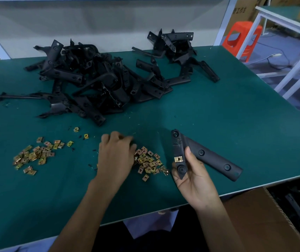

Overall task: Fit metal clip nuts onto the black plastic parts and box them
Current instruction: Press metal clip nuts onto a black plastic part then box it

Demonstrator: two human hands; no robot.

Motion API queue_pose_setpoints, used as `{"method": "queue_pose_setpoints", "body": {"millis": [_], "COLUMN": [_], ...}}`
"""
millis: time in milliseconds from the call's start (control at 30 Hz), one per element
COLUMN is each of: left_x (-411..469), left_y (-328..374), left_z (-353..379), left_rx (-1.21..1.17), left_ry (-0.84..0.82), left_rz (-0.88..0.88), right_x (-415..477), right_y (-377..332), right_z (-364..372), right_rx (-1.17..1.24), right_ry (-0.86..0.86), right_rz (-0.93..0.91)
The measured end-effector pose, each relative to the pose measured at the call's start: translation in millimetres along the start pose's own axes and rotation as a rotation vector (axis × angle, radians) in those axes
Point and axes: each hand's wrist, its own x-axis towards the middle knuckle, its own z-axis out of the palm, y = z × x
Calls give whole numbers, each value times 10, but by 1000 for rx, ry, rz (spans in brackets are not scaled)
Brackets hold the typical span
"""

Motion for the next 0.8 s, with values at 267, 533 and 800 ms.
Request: {"method": "queue_pose_setpoints", "body": {"millis": [267,533,800], "left_x": [47,-112,-126], "left_y": [-28,-55,-93], "left_z": [-52,-92,-89], "left_rx": [-269,-514,-815], "left_ry": [-17,-38,-76], "left_rz": [-33,-40,-83], "right_x": [2,4,2], "right_y": [-6,-4,-2], "right_z": [-14,-4,-13], "right_rx": [-7,-22,-25], "right_ry": [-4,21,34], "right_rz": [19,23,39]}}
